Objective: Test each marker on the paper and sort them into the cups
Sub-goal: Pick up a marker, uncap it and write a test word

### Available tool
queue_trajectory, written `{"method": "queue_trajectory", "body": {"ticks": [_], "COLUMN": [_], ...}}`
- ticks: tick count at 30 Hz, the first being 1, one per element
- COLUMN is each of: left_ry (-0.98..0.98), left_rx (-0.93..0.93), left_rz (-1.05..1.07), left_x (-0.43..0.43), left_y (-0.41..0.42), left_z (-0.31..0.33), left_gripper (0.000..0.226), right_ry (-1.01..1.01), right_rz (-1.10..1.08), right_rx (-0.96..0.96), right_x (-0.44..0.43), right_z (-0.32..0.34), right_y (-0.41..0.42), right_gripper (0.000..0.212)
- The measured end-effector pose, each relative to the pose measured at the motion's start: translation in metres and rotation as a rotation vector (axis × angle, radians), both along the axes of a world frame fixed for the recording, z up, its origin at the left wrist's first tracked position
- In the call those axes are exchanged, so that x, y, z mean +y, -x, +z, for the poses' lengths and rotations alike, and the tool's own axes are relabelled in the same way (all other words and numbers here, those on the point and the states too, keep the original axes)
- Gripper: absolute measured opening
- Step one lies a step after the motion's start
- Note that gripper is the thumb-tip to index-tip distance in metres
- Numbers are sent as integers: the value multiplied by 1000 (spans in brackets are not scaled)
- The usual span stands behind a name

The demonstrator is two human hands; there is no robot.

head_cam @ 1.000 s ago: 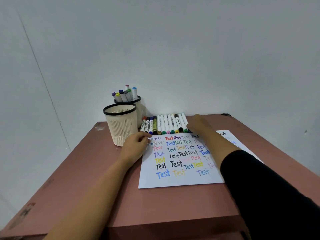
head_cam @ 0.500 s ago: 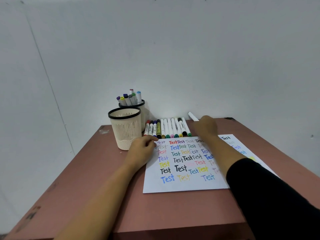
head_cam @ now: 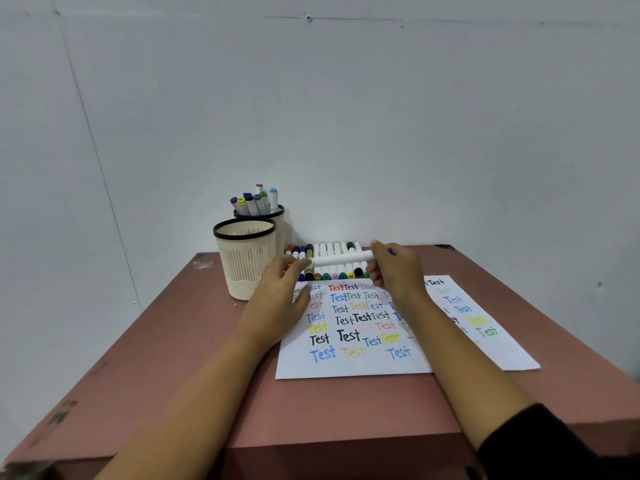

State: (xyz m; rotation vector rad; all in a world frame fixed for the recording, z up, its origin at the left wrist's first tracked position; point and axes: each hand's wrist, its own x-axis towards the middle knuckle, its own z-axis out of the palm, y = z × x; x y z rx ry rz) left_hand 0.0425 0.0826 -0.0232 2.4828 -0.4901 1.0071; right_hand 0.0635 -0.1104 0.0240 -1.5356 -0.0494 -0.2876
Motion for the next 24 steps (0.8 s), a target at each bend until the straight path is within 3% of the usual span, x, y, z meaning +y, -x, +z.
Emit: {"method": "queue_trajectory", "body": {"ticks": [4,10,14,20,24], "left_ry": [-63,10,53,84,80], "left_rx": [38,124,212,192,156], "left_rz": [-13,-17,-33,-18,-44], "left_x": [-2,-9,-9,-9,-9], "left_y": [3,13,11,8,10], "left_z": [0,6,7,6,7], "left_gripper": [47,21,26,32,34], "right_ry": [-156,-241,-351,-295,-229], "right_rz": [82,114,274,484,539], "right_rx": [119,294,347,262,221], "right_x": [4,5,6,13,17], "right_z": [-6,-8,-12,-16,-20], "right_y": [5,7,5,10,12], "right_gripper": [33,46,54,9,7]}}
